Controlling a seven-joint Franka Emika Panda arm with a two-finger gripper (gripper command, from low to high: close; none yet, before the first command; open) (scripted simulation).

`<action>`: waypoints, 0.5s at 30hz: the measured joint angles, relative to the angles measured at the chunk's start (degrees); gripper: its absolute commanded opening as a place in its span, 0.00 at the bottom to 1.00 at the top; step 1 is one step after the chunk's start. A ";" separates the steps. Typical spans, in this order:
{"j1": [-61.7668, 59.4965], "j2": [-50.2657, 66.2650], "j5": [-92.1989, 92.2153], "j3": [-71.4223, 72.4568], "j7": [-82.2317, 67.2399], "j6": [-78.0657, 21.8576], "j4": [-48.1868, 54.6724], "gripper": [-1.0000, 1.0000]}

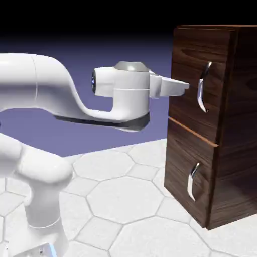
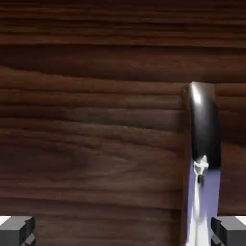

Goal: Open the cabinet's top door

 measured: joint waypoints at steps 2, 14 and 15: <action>1.41 -0.65 -4.98 -1.64 3.83 -0.10 0.80 0.50; 14.38 0.88 -22.96 -12.24 17.53 -2.26 9.09 0.50; 16.26 1.72 -23.29 -13.41 17.75 -2.68 10.36 0.00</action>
